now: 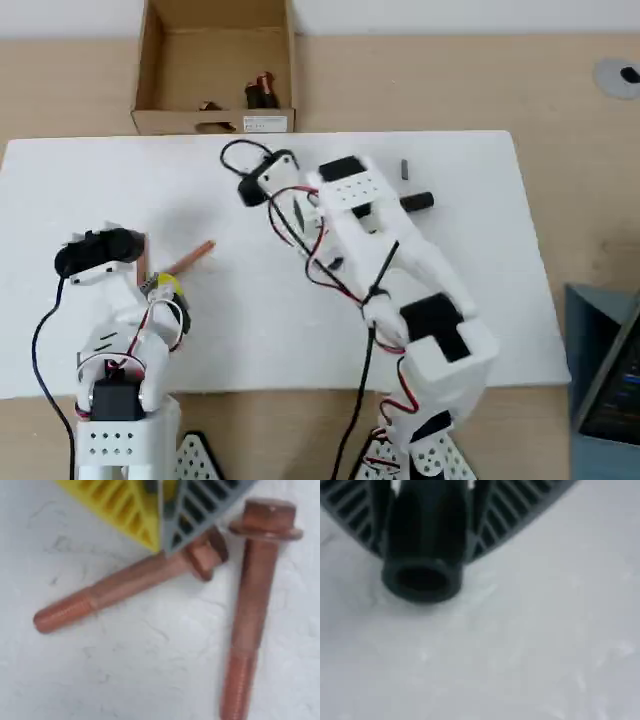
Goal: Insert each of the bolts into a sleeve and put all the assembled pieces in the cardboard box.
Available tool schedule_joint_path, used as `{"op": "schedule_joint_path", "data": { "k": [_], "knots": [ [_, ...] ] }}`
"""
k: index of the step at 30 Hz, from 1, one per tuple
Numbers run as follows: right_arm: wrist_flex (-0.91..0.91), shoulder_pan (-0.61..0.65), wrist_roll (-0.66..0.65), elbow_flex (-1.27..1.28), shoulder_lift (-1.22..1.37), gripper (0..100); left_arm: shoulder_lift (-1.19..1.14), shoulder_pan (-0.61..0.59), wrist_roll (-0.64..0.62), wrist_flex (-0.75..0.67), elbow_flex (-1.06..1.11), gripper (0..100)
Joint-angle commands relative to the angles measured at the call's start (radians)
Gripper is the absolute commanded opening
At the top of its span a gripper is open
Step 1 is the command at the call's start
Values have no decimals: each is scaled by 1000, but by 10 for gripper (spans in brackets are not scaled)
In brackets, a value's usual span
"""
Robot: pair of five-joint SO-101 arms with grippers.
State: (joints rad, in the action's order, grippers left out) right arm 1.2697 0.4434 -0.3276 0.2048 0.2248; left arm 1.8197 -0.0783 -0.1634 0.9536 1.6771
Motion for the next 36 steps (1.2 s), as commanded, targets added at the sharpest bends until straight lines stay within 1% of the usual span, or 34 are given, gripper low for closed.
{"op": "schedule_joint_path", "data": {
  "k": [1,10,15,18,20,23,28,32,36],
  "knots": [
    [40,4,21,-5,-168,10,8,-8,8,-6,3,2],
    [203,1,23,-2,-509,10,8,-2,5,-8,3,2],
    [278,-8,144,-2,-682,12,8,0,5,-8,3,3],
    [319,-73,175,-4,-786,12,8,-9,6,-5,-3,3],
    [353,-137,189,-2,-854,11,8,-18,6,8,-32,2],
    [394,-240,229,2,-943,10,8,-41,6,54,-104,2],
    [431,-438,313,18,-1050,10,-22,-40,8,141,-239,1],
    [430,-545,318,119,-1109,10,-179,-40,48,150,-370,1],
    [414,-605,318,217,-1162,10,-440,-35,51,152,-580,1]
  ]
}}
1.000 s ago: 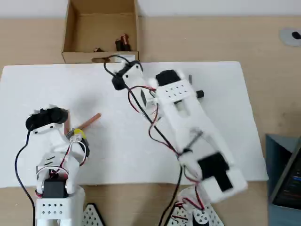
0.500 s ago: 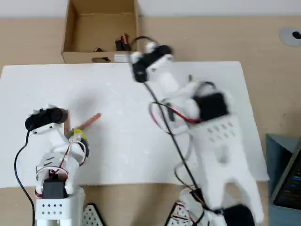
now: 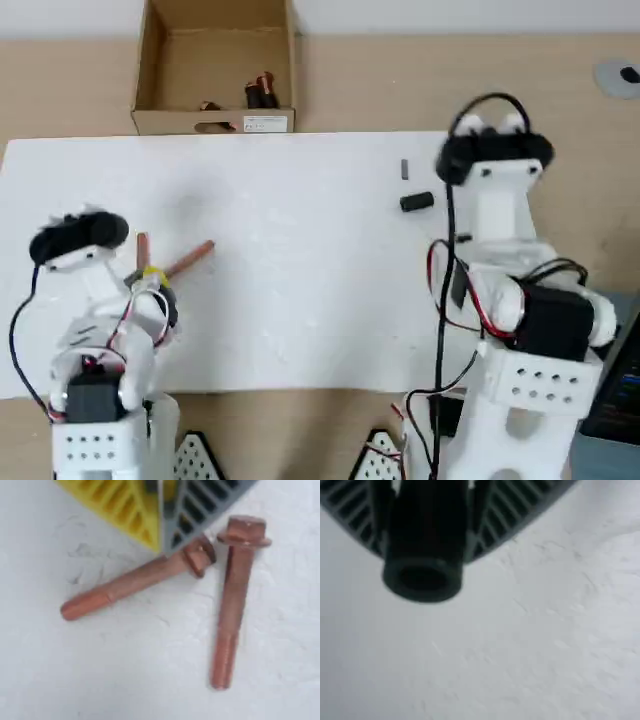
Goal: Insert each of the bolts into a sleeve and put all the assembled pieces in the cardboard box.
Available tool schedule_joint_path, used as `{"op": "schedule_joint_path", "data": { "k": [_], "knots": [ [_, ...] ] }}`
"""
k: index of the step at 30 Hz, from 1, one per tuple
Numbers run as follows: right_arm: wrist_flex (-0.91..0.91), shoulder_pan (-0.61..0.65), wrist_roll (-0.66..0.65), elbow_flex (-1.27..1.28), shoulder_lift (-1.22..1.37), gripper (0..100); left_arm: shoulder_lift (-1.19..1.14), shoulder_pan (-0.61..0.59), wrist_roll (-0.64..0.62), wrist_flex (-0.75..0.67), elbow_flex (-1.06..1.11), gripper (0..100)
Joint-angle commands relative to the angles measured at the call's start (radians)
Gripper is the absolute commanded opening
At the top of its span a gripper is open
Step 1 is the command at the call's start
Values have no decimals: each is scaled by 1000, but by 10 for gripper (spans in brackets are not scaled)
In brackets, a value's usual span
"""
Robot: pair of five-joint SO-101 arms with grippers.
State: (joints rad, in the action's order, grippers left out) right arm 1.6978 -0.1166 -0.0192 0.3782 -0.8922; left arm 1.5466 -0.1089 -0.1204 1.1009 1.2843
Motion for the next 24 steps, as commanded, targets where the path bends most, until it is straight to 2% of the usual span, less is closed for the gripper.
{"op": "schedule_joint_path", "data": {
  "k": [1,8,11,17,24],
  "knots": [
    [-20,-56,9,65,-59,10,-236,-5,11,5,-238,1],
    [-74,-97,9,185,-151,10,-625,-11,81,9,-499,1],
    [-74,-97,9,225,-191,10,-731,-11,120,84,-585,1],
    [-120,-153,11,311,-275,10,-917,-104,324,172,-672,2],
    [-144,-186,11,349,-331,10,-1118,-141,414,173,-701,2]
  ]
}}
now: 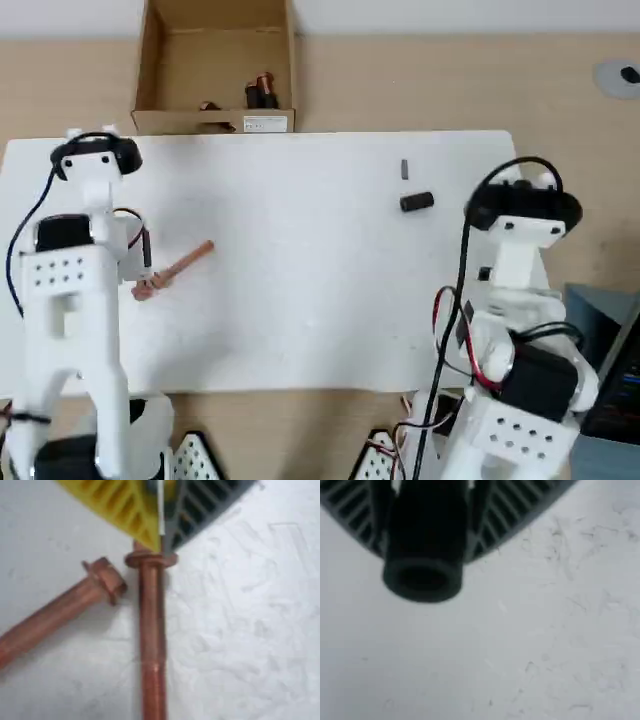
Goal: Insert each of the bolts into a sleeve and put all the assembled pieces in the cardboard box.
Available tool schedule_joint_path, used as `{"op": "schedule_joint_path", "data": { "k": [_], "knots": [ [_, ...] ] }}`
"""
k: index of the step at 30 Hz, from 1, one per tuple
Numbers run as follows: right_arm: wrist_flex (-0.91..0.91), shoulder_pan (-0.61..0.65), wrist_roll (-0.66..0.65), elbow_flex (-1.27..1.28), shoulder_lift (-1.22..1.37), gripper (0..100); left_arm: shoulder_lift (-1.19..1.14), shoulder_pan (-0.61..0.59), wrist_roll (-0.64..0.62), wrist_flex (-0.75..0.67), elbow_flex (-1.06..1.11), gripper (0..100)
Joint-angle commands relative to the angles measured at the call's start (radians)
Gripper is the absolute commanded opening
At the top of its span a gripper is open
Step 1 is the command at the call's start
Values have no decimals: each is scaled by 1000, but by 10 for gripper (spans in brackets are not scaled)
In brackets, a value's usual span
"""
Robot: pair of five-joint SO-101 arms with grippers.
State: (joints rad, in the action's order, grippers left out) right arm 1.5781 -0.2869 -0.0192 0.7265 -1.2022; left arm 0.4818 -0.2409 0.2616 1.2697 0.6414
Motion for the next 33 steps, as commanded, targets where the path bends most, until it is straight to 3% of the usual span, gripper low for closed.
{"op": "schedule_joint_path", "data": {
  "k": [1,11,19,28,33],
  "knots": [
    [-25,-16,11,1,-21,10,-77,-8,40,5,-63,3],
    [-25,-16,11,1,-21,10,-311,-8,46,-2,-186,110],
    [-25,-13,11,1,-21,10,-483,-14,46,-3,-272,110],
    [-25,-12,11,1,-21,10,-515,-9,41,-35,-256,109],
    [-25,-12,9,1,-21,10,-515,-15,46,-118,-170,26]
  ]
}}
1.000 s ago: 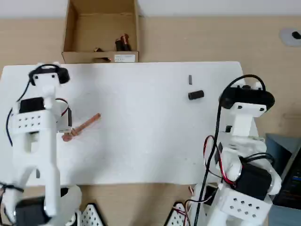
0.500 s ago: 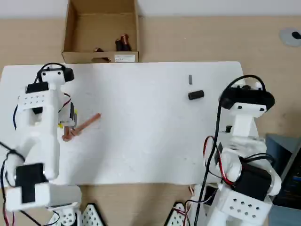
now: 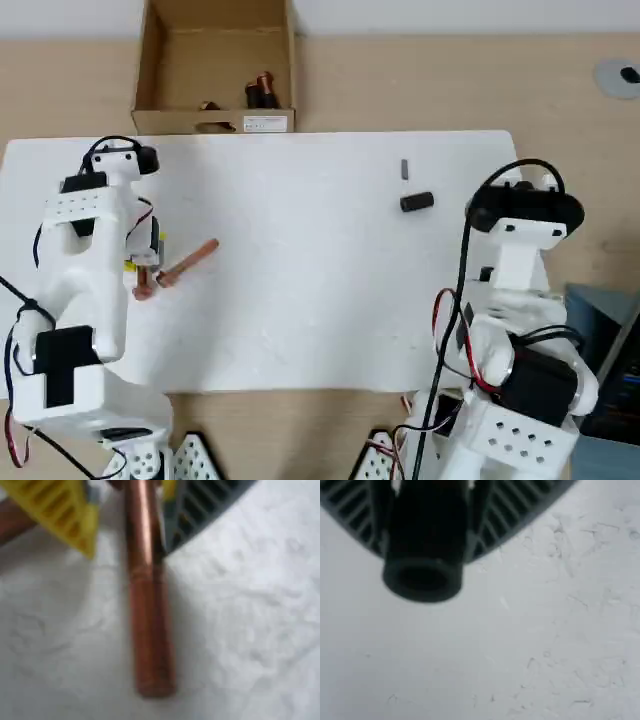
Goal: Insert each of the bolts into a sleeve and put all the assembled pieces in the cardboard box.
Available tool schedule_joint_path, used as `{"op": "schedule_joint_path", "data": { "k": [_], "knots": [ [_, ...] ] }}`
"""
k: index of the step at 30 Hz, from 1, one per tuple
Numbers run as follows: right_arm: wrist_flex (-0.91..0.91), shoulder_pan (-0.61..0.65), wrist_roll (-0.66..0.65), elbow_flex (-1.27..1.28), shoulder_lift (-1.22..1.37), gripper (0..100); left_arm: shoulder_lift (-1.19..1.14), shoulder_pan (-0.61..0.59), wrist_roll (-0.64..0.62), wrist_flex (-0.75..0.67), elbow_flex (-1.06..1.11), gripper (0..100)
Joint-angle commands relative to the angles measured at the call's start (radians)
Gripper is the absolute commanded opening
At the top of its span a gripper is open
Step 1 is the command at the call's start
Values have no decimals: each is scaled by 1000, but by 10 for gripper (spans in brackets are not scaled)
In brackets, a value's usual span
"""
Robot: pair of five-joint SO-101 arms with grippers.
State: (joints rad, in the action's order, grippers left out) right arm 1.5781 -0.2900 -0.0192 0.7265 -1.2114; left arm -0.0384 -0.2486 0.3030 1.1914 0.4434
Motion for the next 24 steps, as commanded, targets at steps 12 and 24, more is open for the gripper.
{"op": "schedule_joint_path", "data": {
  "k": [12,24],
  "knots": [
    [-25,-8,5,1,-12,10,16,-58,0,-84,97,5],
    [-25,-8,9,-2,-13,10,7,-52,-454,250,-330,5]
  ]
}}
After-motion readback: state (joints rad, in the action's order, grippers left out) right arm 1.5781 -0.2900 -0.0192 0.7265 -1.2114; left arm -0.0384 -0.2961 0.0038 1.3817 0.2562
